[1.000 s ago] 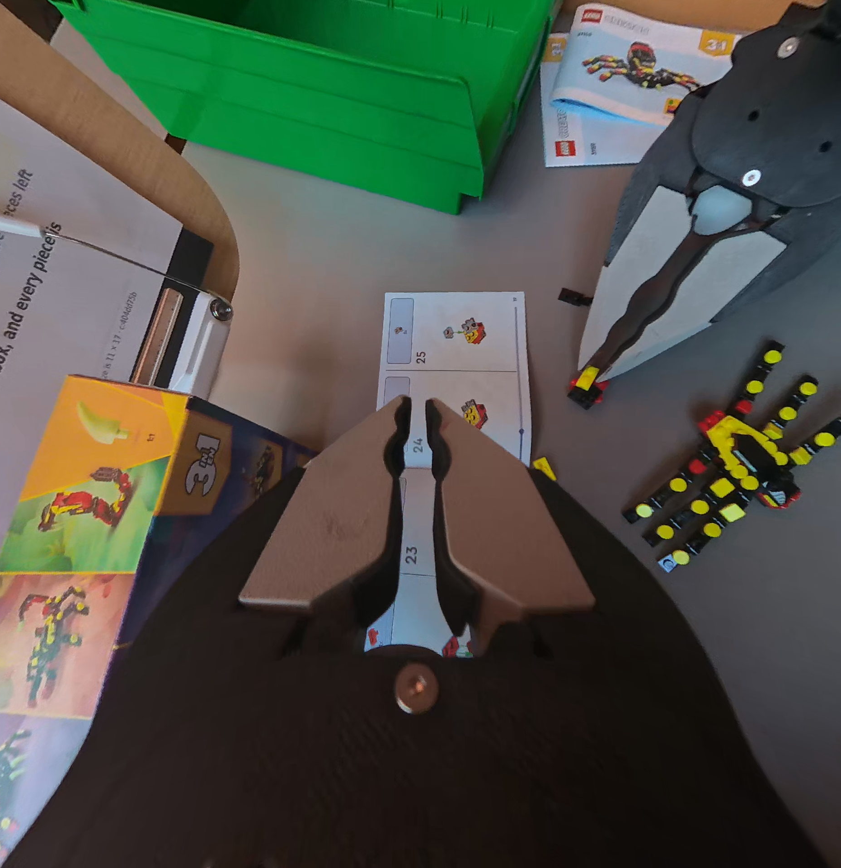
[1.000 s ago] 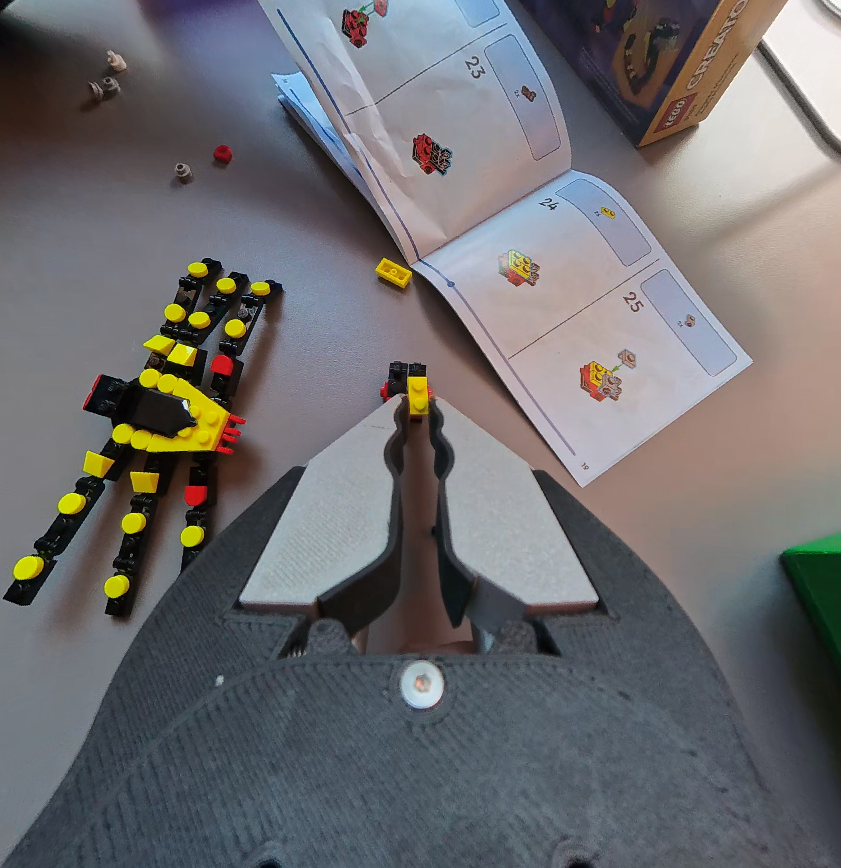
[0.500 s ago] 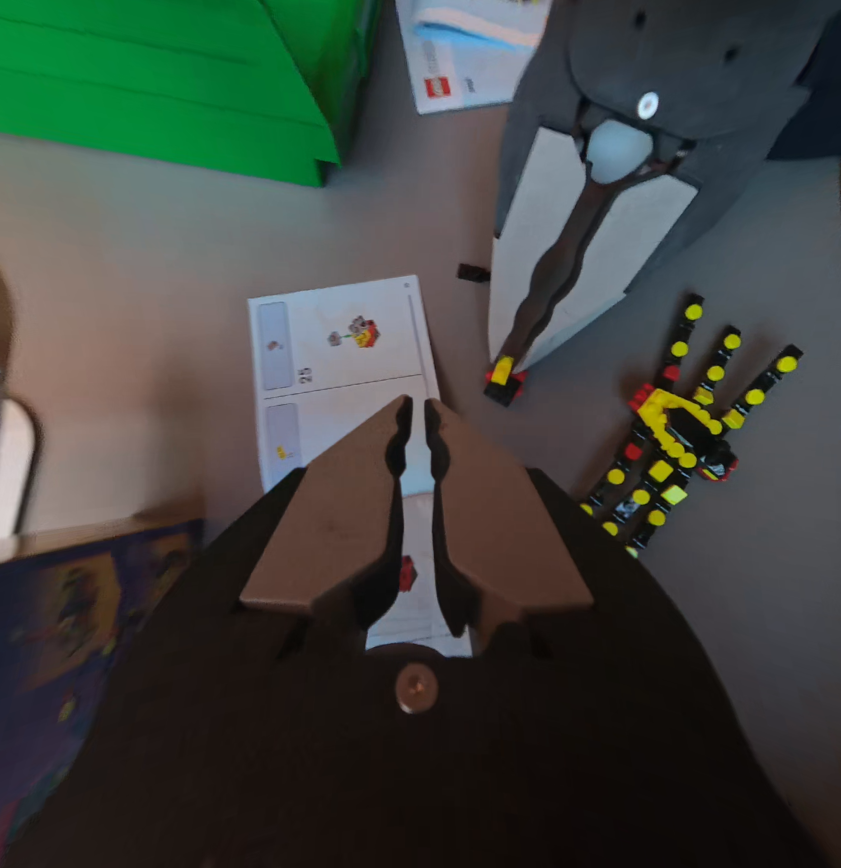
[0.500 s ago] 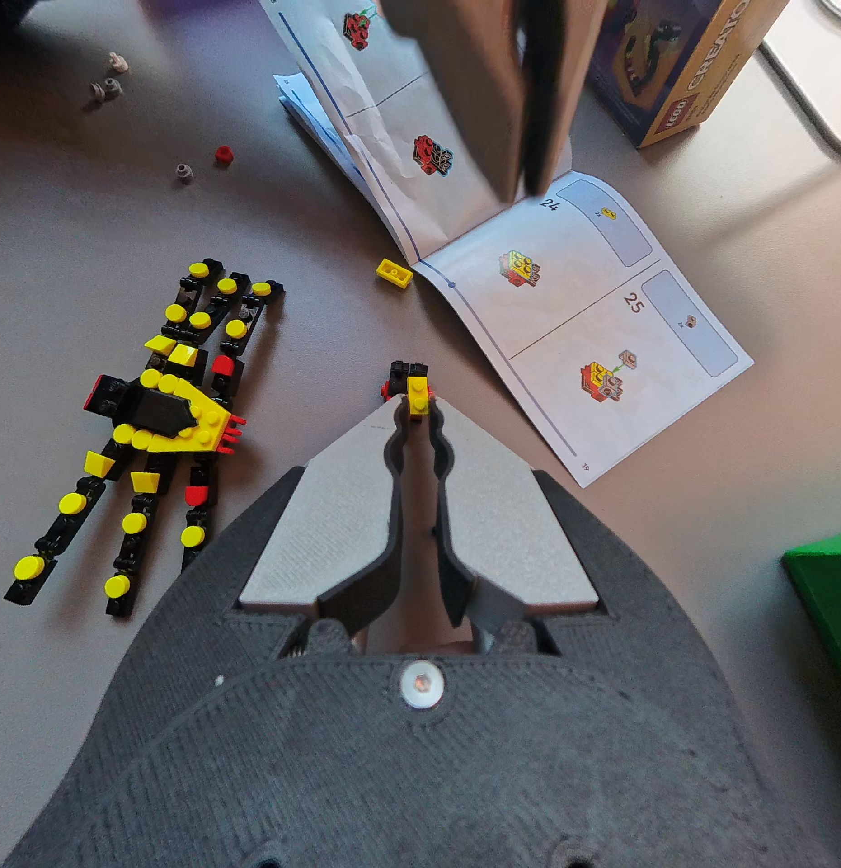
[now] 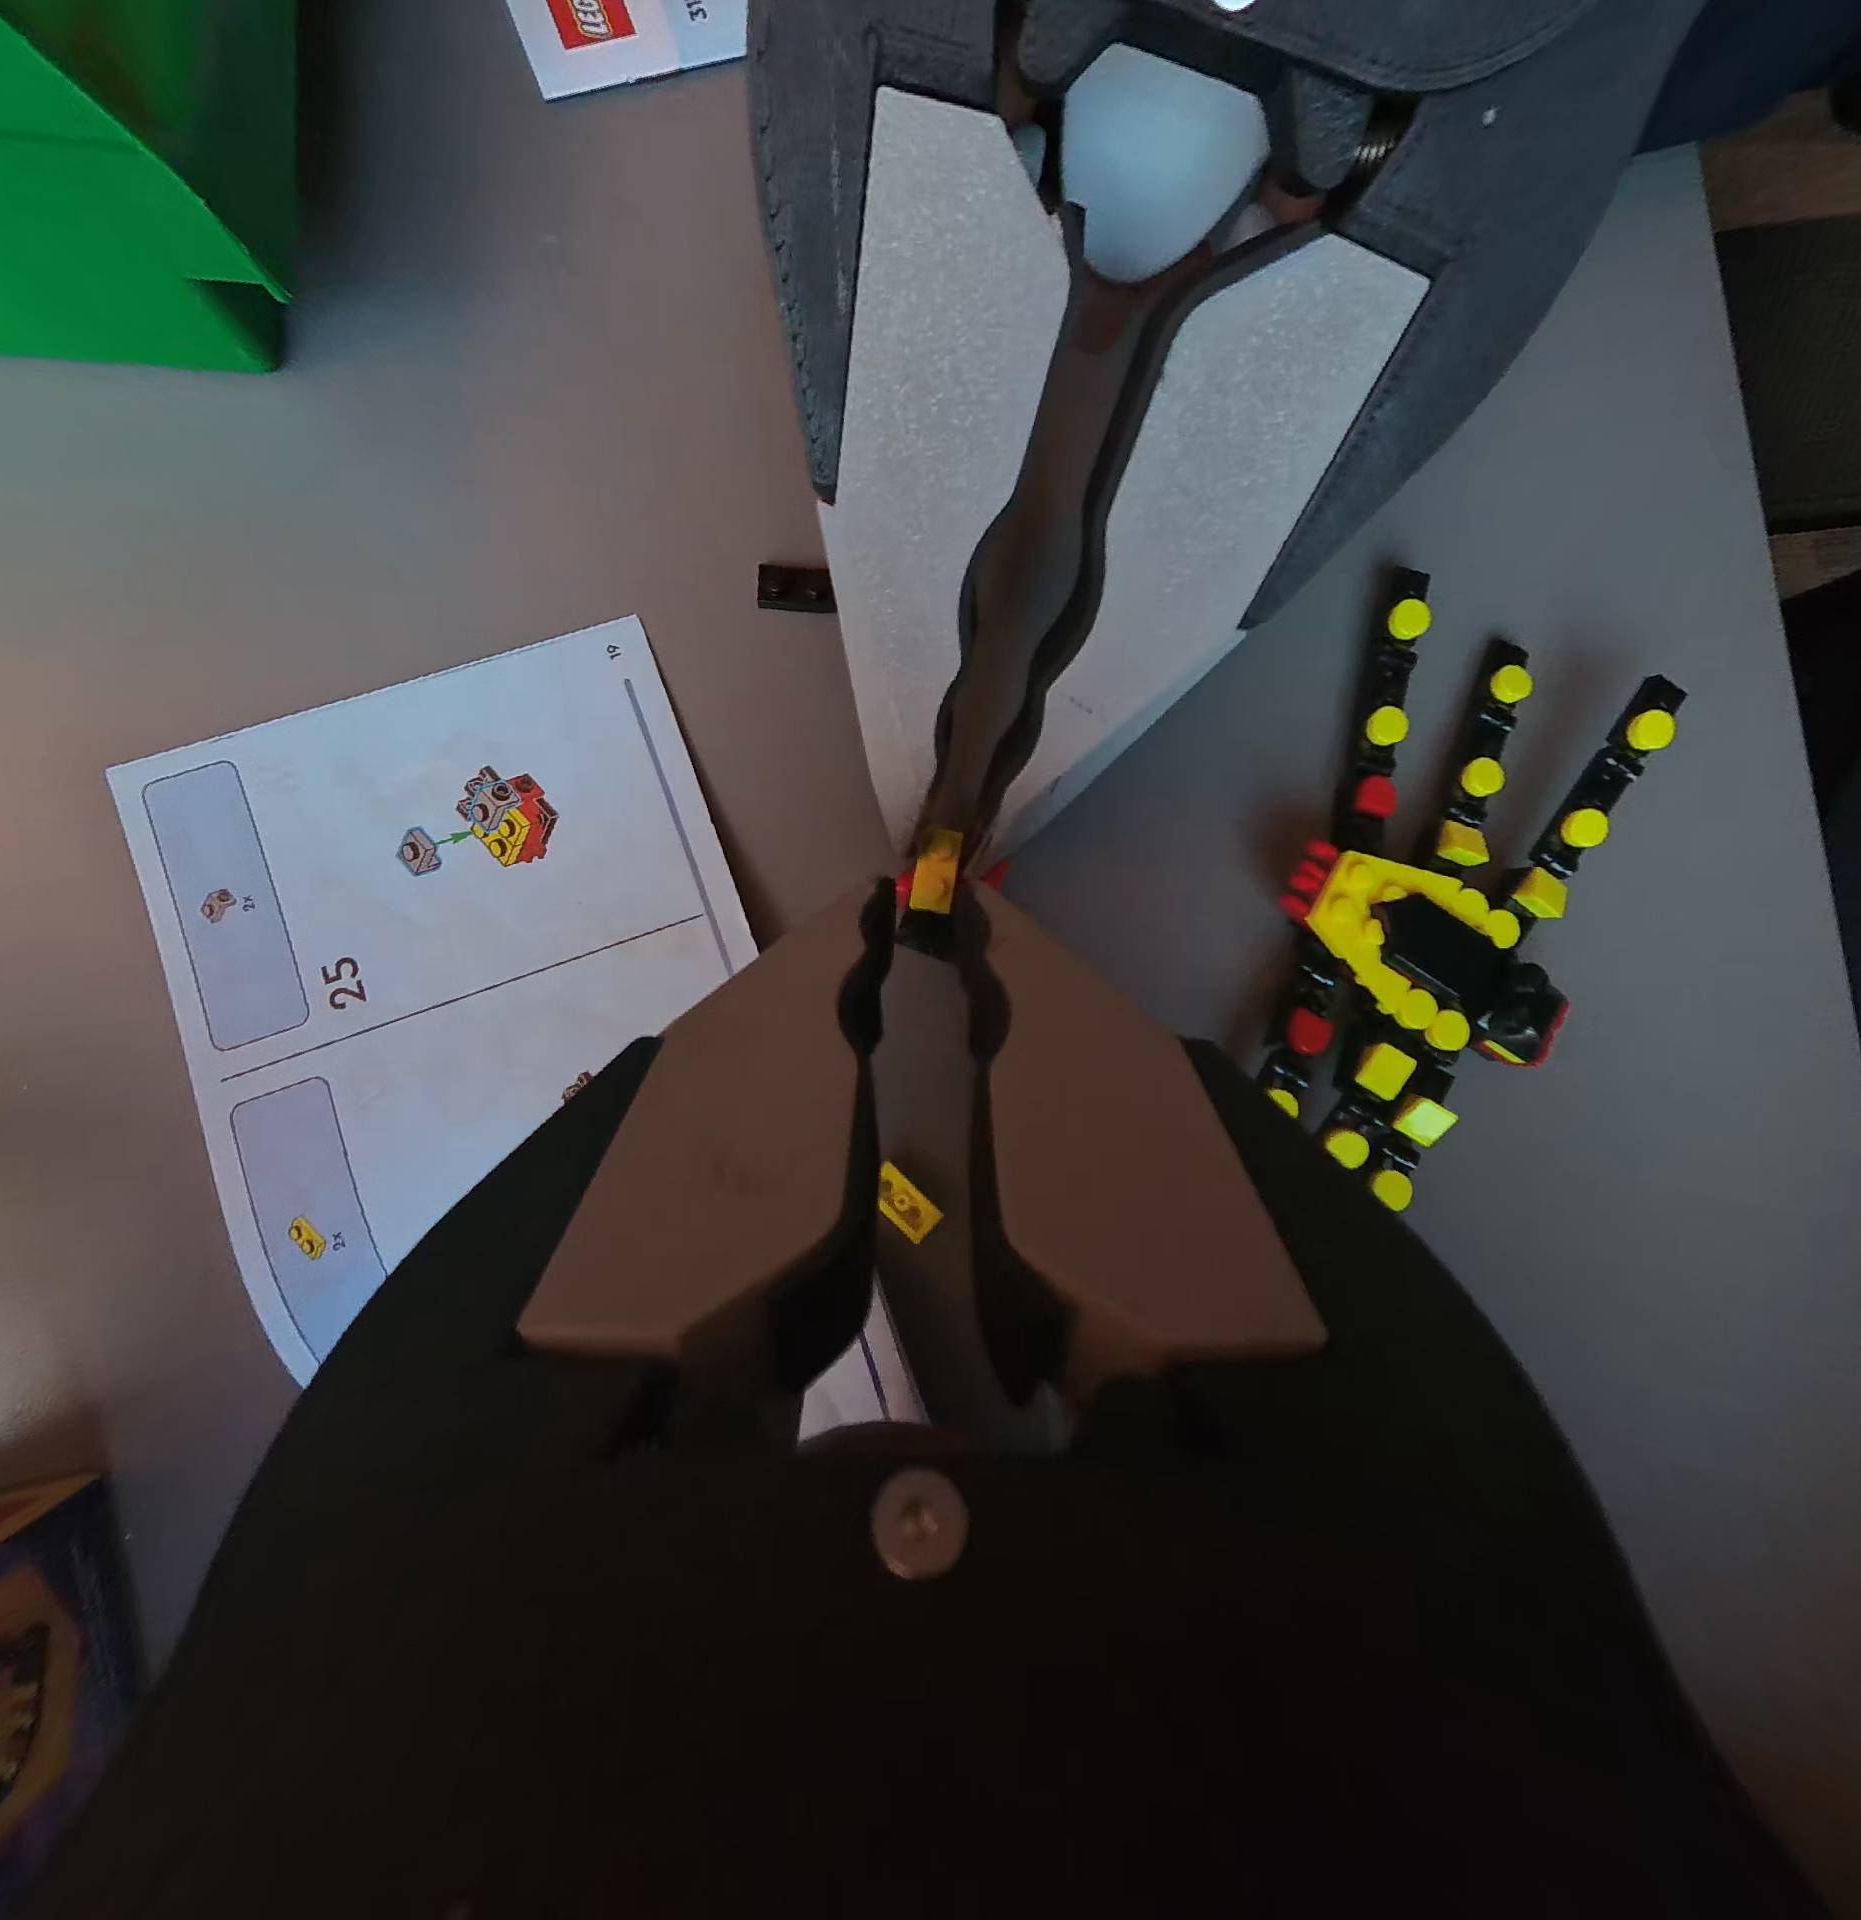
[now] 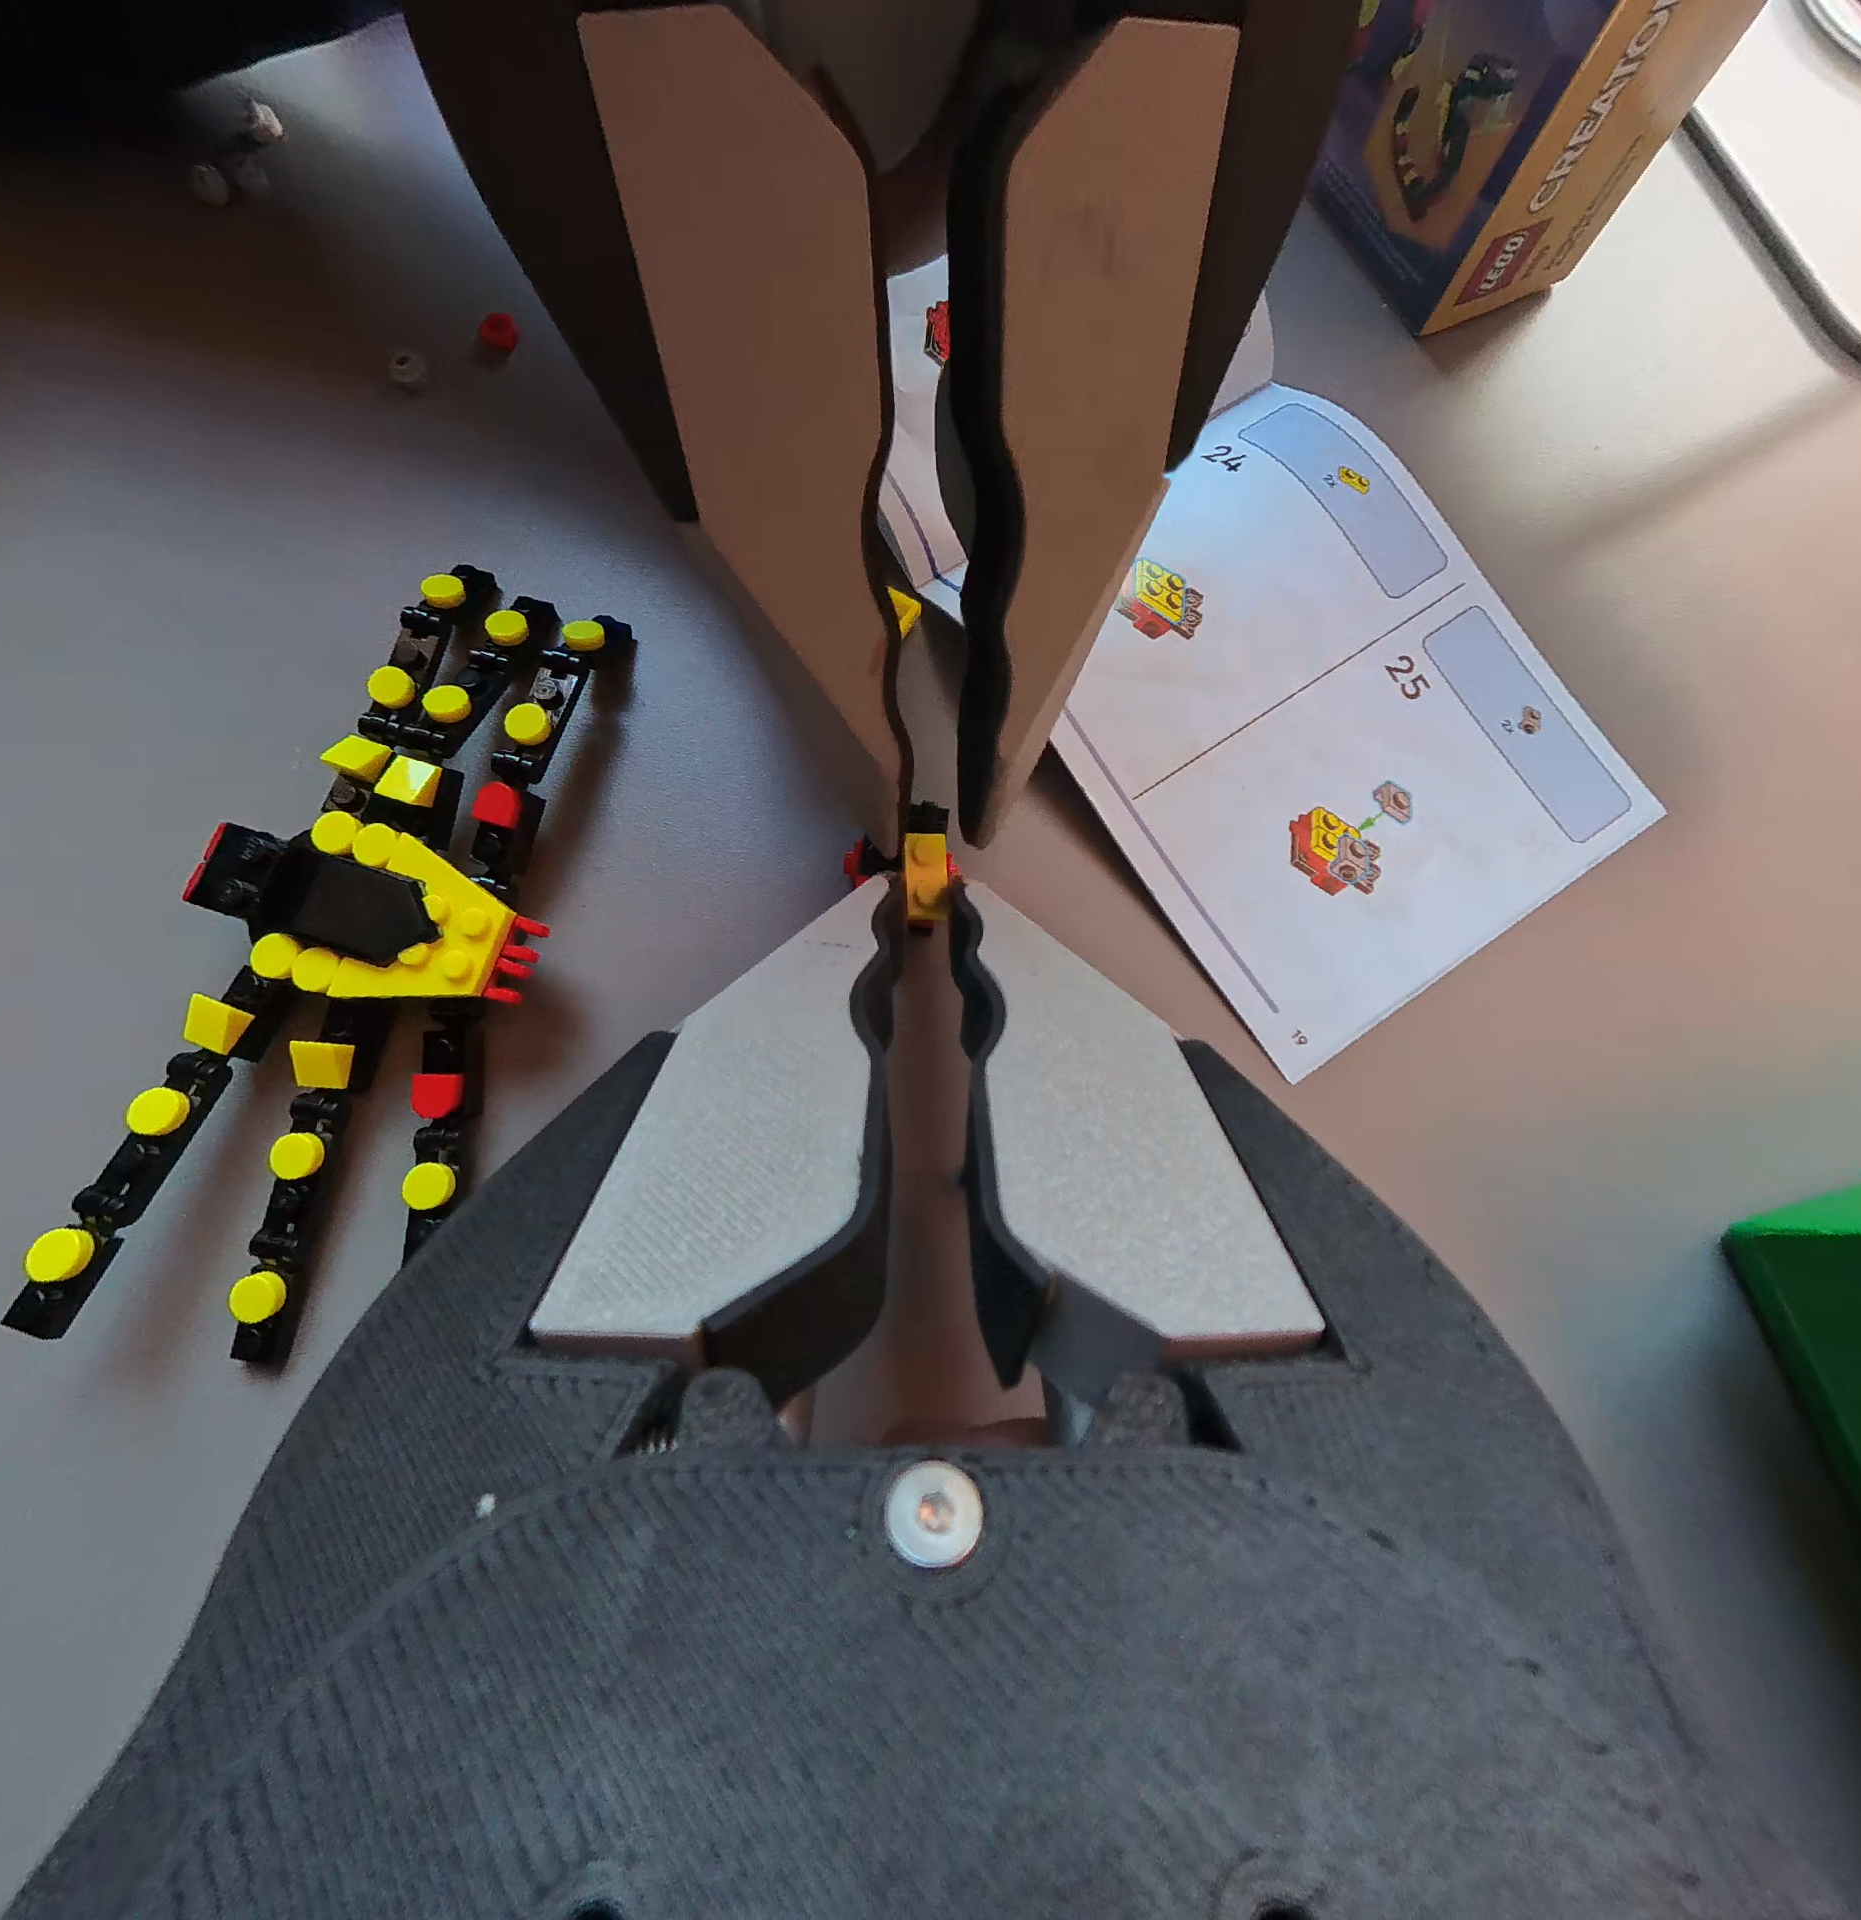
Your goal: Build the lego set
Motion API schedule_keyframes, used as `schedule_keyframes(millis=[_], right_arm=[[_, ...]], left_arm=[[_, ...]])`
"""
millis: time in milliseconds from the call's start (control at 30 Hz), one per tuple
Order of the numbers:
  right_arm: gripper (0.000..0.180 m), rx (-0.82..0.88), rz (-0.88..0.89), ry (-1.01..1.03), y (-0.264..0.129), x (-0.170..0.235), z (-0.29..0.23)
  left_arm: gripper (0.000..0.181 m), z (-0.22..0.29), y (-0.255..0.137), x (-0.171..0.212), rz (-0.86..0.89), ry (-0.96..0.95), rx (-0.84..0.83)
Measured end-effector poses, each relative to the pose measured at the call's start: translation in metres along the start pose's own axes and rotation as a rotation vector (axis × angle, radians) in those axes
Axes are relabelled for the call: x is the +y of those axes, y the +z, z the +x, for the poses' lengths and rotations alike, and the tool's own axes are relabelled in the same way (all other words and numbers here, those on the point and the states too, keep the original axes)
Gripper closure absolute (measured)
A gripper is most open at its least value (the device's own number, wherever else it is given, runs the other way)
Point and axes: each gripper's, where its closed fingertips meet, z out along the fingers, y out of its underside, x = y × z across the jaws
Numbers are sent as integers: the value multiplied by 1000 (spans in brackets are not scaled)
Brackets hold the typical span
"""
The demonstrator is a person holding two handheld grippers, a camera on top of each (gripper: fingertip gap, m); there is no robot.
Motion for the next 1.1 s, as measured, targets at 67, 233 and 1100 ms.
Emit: schedule_keyframes(millis=[67,233,1100], right_arm=[[175,-1,0,0,0,0,0],[175,-8,1,-5,0,0,-2],[175,-76,17,7,-2,-2,-10]], left_arm=[[173,0,2,1,-6,-3,-1],[176,2,4,3,-14,8,13],[152,8,-6,9,-19,72,56]])
